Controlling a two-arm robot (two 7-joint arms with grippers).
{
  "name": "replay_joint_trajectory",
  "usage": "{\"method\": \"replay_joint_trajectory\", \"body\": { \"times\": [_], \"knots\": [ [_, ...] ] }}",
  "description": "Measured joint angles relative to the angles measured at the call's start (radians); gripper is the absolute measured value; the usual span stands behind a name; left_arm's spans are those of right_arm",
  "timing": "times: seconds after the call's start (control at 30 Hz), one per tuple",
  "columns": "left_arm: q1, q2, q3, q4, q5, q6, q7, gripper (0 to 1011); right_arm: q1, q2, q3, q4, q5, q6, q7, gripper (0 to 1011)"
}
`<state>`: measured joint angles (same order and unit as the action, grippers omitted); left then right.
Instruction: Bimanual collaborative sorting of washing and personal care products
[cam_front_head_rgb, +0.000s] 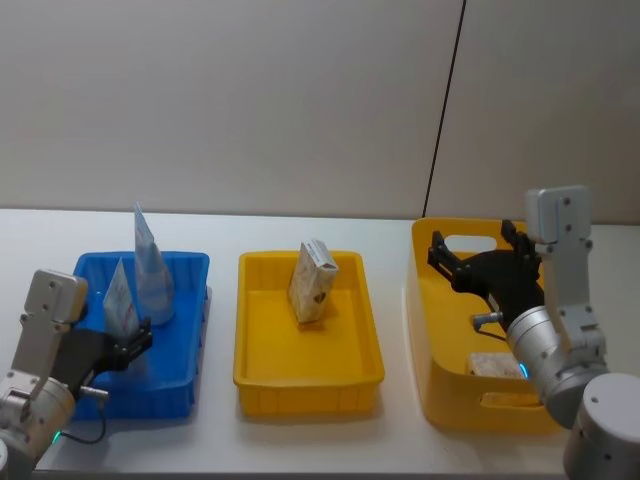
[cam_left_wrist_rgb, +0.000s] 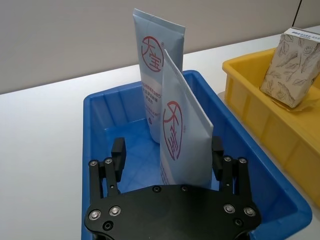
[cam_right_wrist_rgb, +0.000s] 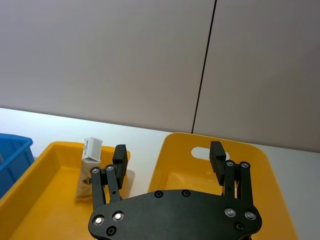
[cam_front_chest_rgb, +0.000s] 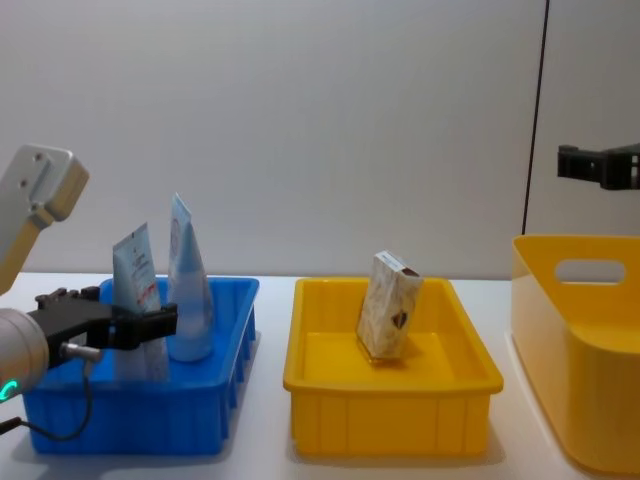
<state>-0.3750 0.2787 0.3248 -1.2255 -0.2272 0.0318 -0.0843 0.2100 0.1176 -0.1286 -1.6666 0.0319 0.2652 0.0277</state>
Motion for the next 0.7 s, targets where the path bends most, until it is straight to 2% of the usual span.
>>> {"method": "replay_joint_trajectory", "body": {
  "times": [0.37, 0.5, 0.53, 0.63, 0.7],
  "knots": [
    [-0.024, -0.013, -0.01, 0.068, -0.002, -0.032, -0.025, 731, 0.0, 0.0, 0.0, 0.0, 0.0, 0.0, 0.0, 1004],
    [-0.028, -0.016, -0.018, 0.088, -0.004, -0.042, -0.033, 560, 0.0, 0.0, 0.0, 0.0, 0.0, 0.0, 0.0, 1004],
    [-0.028, -0.016, -0.019, 0.09, -0.004, -0.044, -0.034, 560, 0.0, 0.0, 0.0, 0.0, 0.0, 0.0, 0.0, 1004],
    [-0.029, -0.016, -0.024, 0.099, -0.005, -0.05, -0.037, 461, 0.0, 0.0, 0.0, 0.0, 0.0, 0.0, 0.0, 1004],
    [-0.029, -0.016, -0.027, 0.105, -0.006, -0.055, -0.04, 431, 0.0, 0.0, 0.0, 0.0, 0.0, 0.0, 0.0, 1004]
  ]
}}
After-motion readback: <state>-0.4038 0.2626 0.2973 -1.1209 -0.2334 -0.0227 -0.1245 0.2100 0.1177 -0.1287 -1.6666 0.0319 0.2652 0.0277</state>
